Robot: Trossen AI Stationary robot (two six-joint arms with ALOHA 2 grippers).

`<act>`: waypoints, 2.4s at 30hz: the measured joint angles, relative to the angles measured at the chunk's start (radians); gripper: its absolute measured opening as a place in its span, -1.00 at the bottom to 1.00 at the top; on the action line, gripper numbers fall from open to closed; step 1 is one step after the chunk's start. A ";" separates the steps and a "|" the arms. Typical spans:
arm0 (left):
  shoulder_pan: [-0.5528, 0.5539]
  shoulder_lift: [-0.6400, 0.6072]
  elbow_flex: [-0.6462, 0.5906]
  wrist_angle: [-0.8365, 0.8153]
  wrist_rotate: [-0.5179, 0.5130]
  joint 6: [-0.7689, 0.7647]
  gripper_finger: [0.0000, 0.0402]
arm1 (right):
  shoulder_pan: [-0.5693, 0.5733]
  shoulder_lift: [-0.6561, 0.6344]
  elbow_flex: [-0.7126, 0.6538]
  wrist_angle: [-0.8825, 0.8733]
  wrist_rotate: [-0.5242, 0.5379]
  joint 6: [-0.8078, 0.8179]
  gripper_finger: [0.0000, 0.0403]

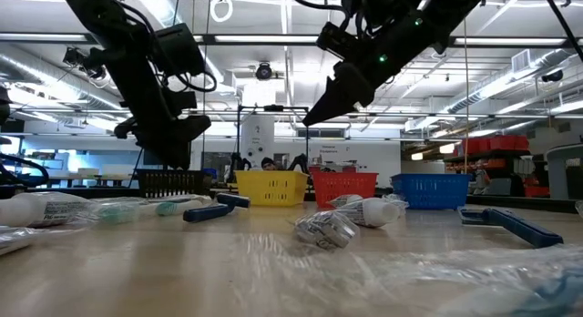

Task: Pick & Place Travel size toiletries
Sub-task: Put the green toothbrush into the yellow bin

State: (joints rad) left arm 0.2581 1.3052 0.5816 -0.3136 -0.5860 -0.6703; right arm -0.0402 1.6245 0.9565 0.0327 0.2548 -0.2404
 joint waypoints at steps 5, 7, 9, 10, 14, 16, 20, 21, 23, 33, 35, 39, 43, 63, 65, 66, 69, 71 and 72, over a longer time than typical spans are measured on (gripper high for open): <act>-0.006 -0.005 0.039 0.006 0.043 0.072 -0.19 | 0.000 0.000 0.000 -0.016 -0.005 0.001 -0.36; -0.014 -0.006 0.068 0.029 0.071 0.122 -0.16 | 0.000 0.000 0.000 -0.029 -0.006 0.014 -0.36; -0.025 -0.006 0.093 0.050 0.102 0.173 -0.15 | 0.000 0.000 0.000 -0.033 -0.005 0.024 -0.36; -0.032 -0.006 0.106 0.062 0.118 0.196 -0.15 | 0.000 0.000 0.000 -0.035 -0.005 0.025 -0.36; -0.059 -0.006 0.145 0.142 0.180 0.266 -0.15 | 0.000 0.000 0.000 -0.033 -0.005 0.063 -0.36; -0.073 -0.006 0.147 0.186 0.207 0.286 -0.15 | -0.001 0.000 0.000 -0.028 -0.004 0.104 -0.36; -0.097 -0.006 0.148 0.224 0.217 0.290 -0.15 | -0.001 0.000 0.000 -0.014 0.033 0.199 -0.36; -0.100 -0.006 0.148 0.219 0.217 0.290 -0.15 | -0.001 0.000 0.000 -0.015 0.034 0.199 -0.36; -0.106 -0.006 0.148 0.215 0.216 0.289 -0.15 | -0.002 0.000 0.000 -0.015 0.027 0.177 -0.36; -0.113 -0.006 0.148 0.214 0.214 0.283 -0.15 | -0.061 0.000 0.000 -0.061 0.019 0.138 -0.36; -0.114 -0.006 0.148 0.214 0.214 0.272 -0.15 | -0.076 0.000 0.000 -0.059 -0.019 0.138 -0.36; -0.114 -0.006 0.148 0.214 0.250 0.223 -0.15 | -0.092 0.000 0.000 -0.050 -0.074 0.139 -0.36; -0.133 -0.006 0.148 0.214 0.341 0.193 -0.15 | -0.098 0.000 0.000 -0.050 -0.031 0.198 -0.36; -0.455 0.170 0.149 0.099 0.364 -0.208 -0.15 | -0.099 0.000 0.000 -0.020 -0.022 0.218 -0.36; -0.465 0.170 0.149 0.068 0.344 -0.239 -0.15 | -0.099 0.000 0.000 -0.020 -0.022 0.218 -0.36; -0.471 0.170 0.149 0.038 0.328 -0.257 -0.15 | -0.099 0.000 0.000 -0.021 -0.022 0.218 -0.36; -0.485 0.171 0.148 -0.014 0.313 -0.305 -0.15 | -0.099 0.000 0.000 -0.020 -0.022 0.218 -0.36; -0.496 0.171 0.148 -0.023 0.308 -0.319 -0.15 | -0.099 0.000 0.000 -0.020 -0.022 0.218 -0.36; -0.501 0.170 0.148 -0.021 0.294 -0.319 -0.15 | -0.099 0.000 0.000 -0.020 -0.022 0.218 -0.36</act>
State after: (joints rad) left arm -0.2434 1.4756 0.7300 -0.3346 -0.2920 -0.9897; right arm -0.1390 1.6249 0.9562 0.0124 0.2329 -0.0227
